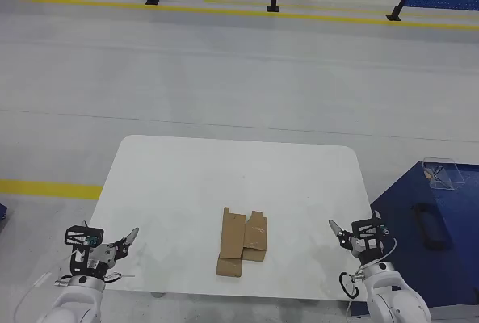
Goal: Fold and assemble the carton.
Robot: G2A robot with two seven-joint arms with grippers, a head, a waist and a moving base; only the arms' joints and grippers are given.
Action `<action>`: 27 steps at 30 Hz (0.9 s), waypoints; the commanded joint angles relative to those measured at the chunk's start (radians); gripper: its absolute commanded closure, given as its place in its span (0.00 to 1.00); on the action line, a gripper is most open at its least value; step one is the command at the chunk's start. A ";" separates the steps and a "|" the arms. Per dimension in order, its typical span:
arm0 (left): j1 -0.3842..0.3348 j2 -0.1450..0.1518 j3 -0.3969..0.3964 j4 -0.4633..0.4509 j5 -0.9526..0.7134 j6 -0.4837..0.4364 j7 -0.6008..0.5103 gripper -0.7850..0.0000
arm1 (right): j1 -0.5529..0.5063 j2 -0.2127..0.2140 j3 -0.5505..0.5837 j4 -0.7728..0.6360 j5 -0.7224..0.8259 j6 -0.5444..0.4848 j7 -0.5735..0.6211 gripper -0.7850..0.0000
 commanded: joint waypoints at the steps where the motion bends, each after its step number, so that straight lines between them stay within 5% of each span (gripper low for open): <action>1: 0.000 0.000 0.000 0.000 0.000 0.000 0.000 0.00 | 0.000 0.000 0.000 0.000 0.000 0.000 0.000 0.00; 5: 0.000 0.000 0.000 0.000 0.000 0.000 0.000 0.00 | 0.000 0.000 0.000 0.000 0.000 0.000 0.000 0.00; 7: -0.001 0.001 -0.002 0.001 -0.016 -0.027 -0.084 0.00 | 0.003 -0.001 -0.001 -0.002 0.023 -0.005 0.001 0.00; 11: -0.060 0.002 -0.054 -0.047 -0.453 -0.202 -0.360 0.00 | 0.075 -0.008 -0.001 0.031 0.299 -0.116 0.109 0.00; 17: -0.234 0.012 -0.042 0.031 -1.017 -0.308 -0.795 0.00 | 0.271 -0.012 -0.046 0.210 0.795 -0.274 0.502 0.00; 27: -0.484 -0.002 0.141 0.314 -1.338 -0.307 -0.996 0.00 | 0.517 -0.018 -0.121 0.534 1.279 -0.230 0.971 0.00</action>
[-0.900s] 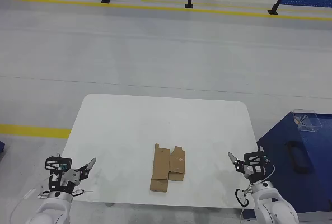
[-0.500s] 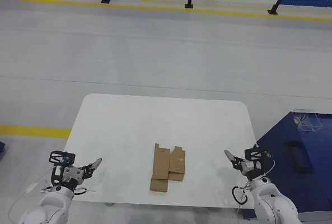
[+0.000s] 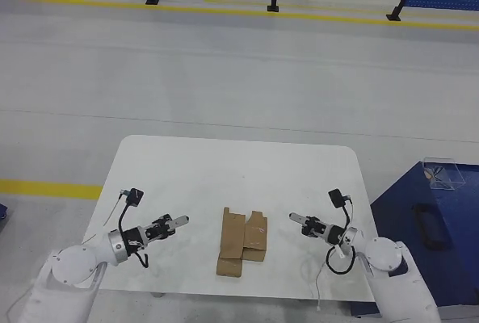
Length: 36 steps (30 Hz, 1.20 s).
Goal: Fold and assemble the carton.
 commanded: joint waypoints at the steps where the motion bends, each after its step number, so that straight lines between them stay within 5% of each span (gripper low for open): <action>1: -0.013 0.000 0.008 0.017 0.006 0.004 -0.003 0.00 | 0.028 0.000 -0.006 0.040 0.031 0.005 0.035 0.00; 10: -0.011 -0.003 0.012 0.014 -0.035 0.000 0.010 0.00 | 0.025 -0.002 -0.009 0.044 0.073 0.013 0.041 0.00; 23: -0.272 -0.081 0.395 0.388 -0.022 -0.086 0.035 0.00 | 0.123 -0.043 -0.188 0.245 0.260 -0.074 0.080 0.00; 36: -0.406 -0.141 0.537 0.645 -0.011 -0.127 0.097 0.00 | 0.208 -0.068 -0.271 0.417 0.265 -0.170 0.004 0.00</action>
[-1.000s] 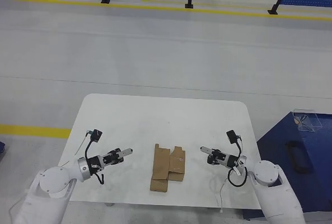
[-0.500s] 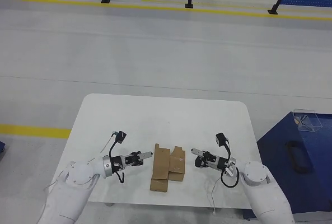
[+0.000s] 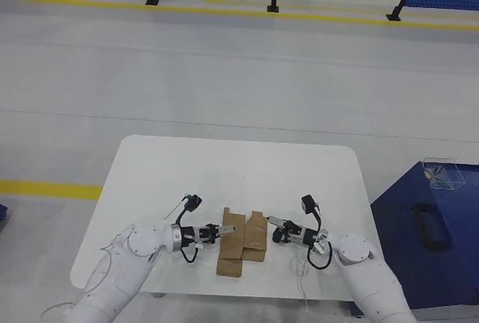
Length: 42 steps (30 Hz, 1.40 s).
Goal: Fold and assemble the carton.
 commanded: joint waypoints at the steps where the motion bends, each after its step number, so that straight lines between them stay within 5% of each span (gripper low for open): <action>1: -0.009 -0.007 0.016 0.024 -0.005 -0.004 -0.002 0.04 | 0.006 -0.001 -0.003 0.011 0.002 -0.003 -0.003 0.00; 11: -0.037 -0.042 0.079 0.115 -0.005 -0.026 0.018 0.22 | 0.022 -0.007 -0.033 0.042 0.001 -0.019 -0.012 0.00; 13: -0.038 -0.047 0.086 0.121 -0.013 -0.032 0.013 0.34 | 0.024 -0.008 -0.037 0.045 0.002 -0.020 -0.010 0.00; 14: -0.039 -0.050 0.090 0.125 -0.019 -0.035 0.010 0.50 | 0.024 -0.008 -0.039 0.047 0.005 -0.018 -0.009 0.00; 18: -0.044 -0.061 0.104 0.142 -0.030 -0.047 0.009 0.65 | 0.028 -0.010 -0.047 0.053 0.014 -0.013 -0.005 0.00; 21: -0.048 -0.069 0.110 0.154 -0.046 -0.071 0.013 1.00 | 0.031 -0.012 -0.049 0.059 0.029 -0.012 -0.003 0.00; 31: -0.033 -0.048 0.020 0.125 -0.208 -0.199 -0.043 1.00 | 0.011 0.015 0.054 0.030 0.164 -0.110 0.059 0.00; 39: 0.065 -0.013 -0.078 -0.052 -0.492 -0.096 -0.285 1.00 | -0.018 0.014 0.053 -0.001 0.306 -0.175 0.185 0.00; 40: 0.075 -0.011 -0.081 -0.071 -0.510 -0.076 -0.302 1.00 | -0.019 0.012 0.049 0.001 0.329 -0.177 0.201 0.03; 42: 0.095 -0.009 -0.085 -0.099 -0.555 -0.035 -0.333 1.00 | -0.016 0.007 0.038 0.005 0.377 -0.172 0.248 0.35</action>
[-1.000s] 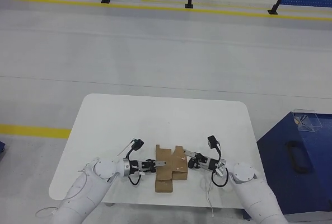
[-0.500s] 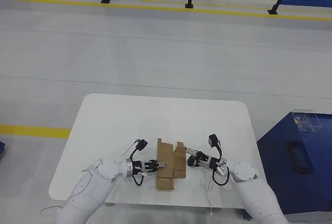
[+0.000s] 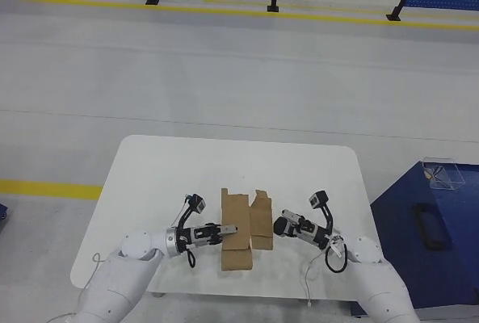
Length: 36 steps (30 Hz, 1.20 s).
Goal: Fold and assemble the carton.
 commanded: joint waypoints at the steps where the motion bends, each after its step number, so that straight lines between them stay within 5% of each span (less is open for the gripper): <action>1: 0.014 0.001 -0.003 -0.020 -0.032 0.032 -0.018 1.00 | 0.006 -0.004 -0.009 0.010 0.040 0.005 0.039 0.41; 5: 0.029 -0.003 0.008 -0.032 -0.086 0.083 -0.054 1.00 | 0.023 -0.016 -0.042 0.044 0.103 0.027 0.095 0.55; 7: 0.027 -0.005 0.013 -0.025 -0.088 0.080 -0.047 1.00 | 0.034 -0.024 -0.064 0.056 0.119 0.037 0.105 0.71; 8: 0.028 -0.007 0.019 -0.023 -0.087 0.077 -0.044 1.00 | 0.034 -0.029 -0.078 0.055 0.131 0.041 0.109 1.00; 15: 0.024 -0.013 0.028 -0.001 -0.089 0.070 -0.024 1.00 | 0.033 -0.029 -0.087 0.043 0.162 0.039 0.107 1.00; 16: 0.023 -0.013 0.029 0.005 -0.087 0.075 -0.027 0.79 | 0.032 -0.027 -0.084 0.040 0.165 0.039 0.108 1.00; 17: 0.021 -0.013 0.027 0.012 -0.084 0.074 -0.017 0.01 | 0.030 -0.025 -0.081 0.036 0.169 0.042 0.110 1.00; 22: 0.015 -0.005 -0.011 0.047 -0.100 0.057 -0.004 0.00 | 0.016 -0.013 -0.059 0.000 0.189 0.058 0.127 1.00; 31: 0.025 0.052 -0.167 0.121 -0.045 -0.004 0.020 0.00 | 0.021 0.007 -0.012 0.014 0.159 0.056 0.119 1.00; 36: 0.034 0.061 -0.181 0.117 0.007 -0.028 0.059 0.00 | 0.022 0.009 -0.009 0.004 0.145 0.050 0.102 1.00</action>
